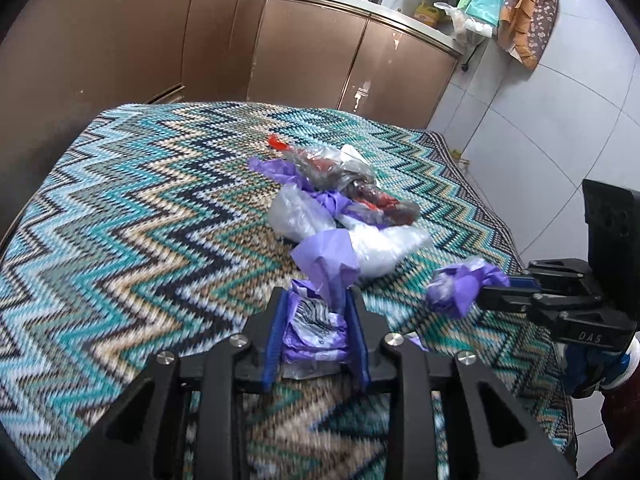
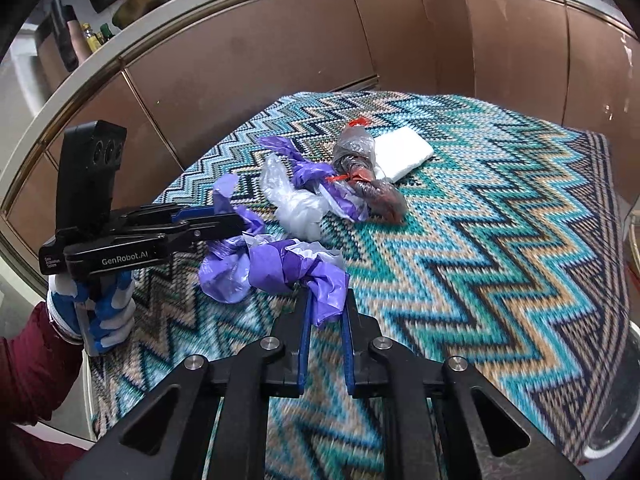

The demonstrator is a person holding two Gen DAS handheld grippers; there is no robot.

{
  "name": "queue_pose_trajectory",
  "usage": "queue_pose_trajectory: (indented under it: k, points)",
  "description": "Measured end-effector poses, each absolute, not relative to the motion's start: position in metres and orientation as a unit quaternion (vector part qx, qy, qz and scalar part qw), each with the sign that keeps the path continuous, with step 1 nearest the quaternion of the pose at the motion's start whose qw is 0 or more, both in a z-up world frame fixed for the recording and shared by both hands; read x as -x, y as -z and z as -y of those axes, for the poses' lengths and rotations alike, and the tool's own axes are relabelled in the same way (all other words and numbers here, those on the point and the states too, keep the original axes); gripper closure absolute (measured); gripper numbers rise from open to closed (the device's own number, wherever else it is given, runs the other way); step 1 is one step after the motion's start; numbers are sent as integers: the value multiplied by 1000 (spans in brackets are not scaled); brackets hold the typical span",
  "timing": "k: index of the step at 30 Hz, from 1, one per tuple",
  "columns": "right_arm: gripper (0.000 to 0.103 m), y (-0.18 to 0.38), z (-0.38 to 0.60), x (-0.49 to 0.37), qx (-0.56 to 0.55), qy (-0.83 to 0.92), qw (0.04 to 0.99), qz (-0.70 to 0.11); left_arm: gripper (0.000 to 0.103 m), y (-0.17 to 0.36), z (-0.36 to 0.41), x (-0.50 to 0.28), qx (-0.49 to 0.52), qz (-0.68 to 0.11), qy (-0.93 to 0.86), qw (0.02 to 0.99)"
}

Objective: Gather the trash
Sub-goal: 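Grasp purple glove with left tool while right tool grasps another purple glove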

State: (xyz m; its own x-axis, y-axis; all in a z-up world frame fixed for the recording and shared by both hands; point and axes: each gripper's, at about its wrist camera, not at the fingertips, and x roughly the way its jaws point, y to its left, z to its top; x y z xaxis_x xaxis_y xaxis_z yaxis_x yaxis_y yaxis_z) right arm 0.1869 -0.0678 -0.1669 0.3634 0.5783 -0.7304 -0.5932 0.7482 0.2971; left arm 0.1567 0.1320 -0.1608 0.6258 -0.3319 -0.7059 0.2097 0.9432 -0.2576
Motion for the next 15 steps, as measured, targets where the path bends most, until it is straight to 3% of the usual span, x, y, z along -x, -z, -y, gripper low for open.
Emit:
queue_pose_trajectory:
  k: [15]
  points:
    - [89, 99, 112, -100, -11, -336, 870, -361, 76, 76, -128, -72, 77, -326, 161, 928]
